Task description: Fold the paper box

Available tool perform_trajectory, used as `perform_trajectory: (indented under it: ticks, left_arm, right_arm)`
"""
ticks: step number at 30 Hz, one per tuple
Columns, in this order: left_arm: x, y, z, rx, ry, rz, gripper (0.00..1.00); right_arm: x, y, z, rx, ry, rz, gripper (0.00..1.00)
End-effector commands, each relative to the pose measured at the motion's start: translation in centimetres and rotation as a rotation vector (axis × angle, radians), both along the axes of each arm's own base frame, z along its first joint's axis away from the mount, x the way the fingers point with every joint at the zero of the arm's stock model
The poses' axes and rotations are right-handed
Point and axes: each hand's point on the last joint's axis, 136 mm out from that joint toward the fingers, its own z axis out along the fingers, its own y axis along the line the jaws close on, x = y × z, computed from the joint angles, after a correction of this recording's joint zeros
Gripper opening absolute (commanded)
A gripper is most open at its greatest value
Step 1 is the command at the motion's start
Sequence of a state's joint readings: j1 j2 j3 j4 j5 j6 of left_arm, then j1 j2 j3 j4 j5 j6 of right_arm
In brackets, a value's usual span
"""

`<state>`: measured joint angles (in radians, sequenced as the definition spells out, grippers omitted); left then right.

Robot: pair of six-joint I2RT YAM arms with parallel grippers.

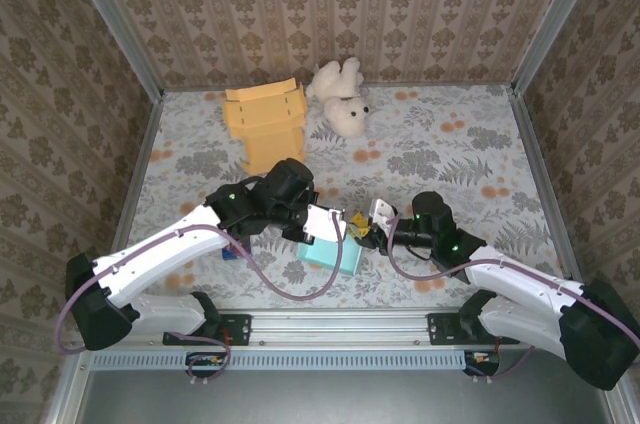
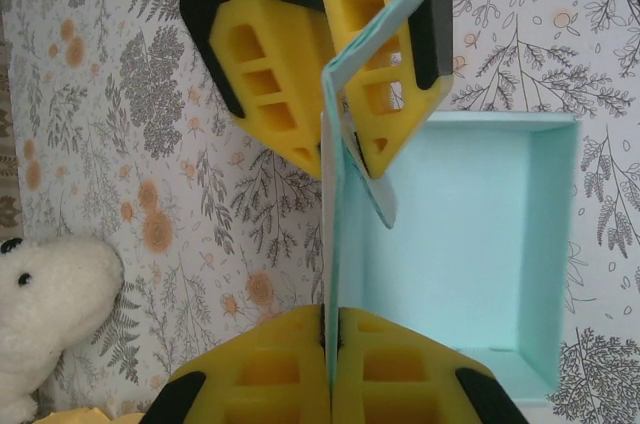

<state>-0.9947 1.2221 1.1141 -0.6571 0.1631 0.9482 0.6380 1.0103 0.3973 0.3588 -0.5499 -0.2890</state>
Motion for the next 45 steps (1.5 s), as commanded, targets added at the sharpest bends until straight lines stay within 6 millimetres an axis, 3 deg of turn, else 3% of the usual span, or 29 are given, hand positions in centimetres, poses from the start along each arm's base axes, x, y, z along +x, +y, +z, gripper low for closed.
perform_trajectory:
  ticks: [1, 9, 13, 16, 21, 23, 25, 27, 29, 31, 35, 45]
  left_arm:
    - [-1.1, -0.6, 0.6, -0.016, -0.003, -0.061, 0.0]
    - [-0.5, -0.6, 1.0, -0.029, -0.031, -0.038, 0.0]
    - [0.6, -0.8, 1.6, -0.05, -0.066, 0.013, 0.0]
    - [2.0, -0.4, 3.1, -0.117, -0.058, 0.101, 0.15]
    - [5.5, 2.0, 10.7, -0.448, 0.057, 0.334, 0.35]
    - [7.4, 3.3, 14.1, -0.627, 0.124, 0.51, 0.59]
    - [9.7, 4.7, 16.5, -0.735, 0.156, 0.709, 0.77]
    - [12.3, 6.8, 17.3, -0.782, 0.208, 0.953, 0.83]
    - [14.8, 9.8, 16.0, -0.794, 0.28, 1.253, 0.84]
    - [15.6, 11.6, 12.5, -0.755, 0.427, 1.457, 0.87]
    - [15.6, 11.5, 6.0, -0.744, 0.719, 1.652, 0.88]
    - [13.5, 10.2, -2.2, -0.653, 0.98, 1.891, 0.88]
  right_arm:
    - [-0.2, 0.4, 1.6, 0.034, -0.07, 0.028, 0.17]
    - [-0.5, 0.5, 1.3, 0.015, -0.078, 0.043, 0.02]
    - [0.0, 0.3, 1.0, 0.003, -0.089, 0.013, 0.01]
    - [0.3, 0.1, 0.9, -0.006, -0.096, -0.009, 0.01]
    - [1.2, -0.5, 0.6, -0.023, -0.116, -0.07, 0.01]
    - [1.5, -0.6, 0.6, -0.026, -0.125, -0.088, 0.02]
    - [1.6, -0.7, 0.7, -0.024, -0.131, -0.095, 0.02]
    - [1.6, -0.7, 0.8, -0.023, -0.135, -0.094, 0.02]
    - [1.5, -0.7, 0.8, -0.023, -0.139, -0.094, 0.02]
    - [1.4, -0.7, 0.7, -0.025, -0.142, -0.092, 0.03]
    - [1.1, -0.5, 0.6, -0.022, -0.162, -0.075, 0.03]
    - [1.3, -0.2, -0.1, -0.04, -0.152, -0.066, 0.05]
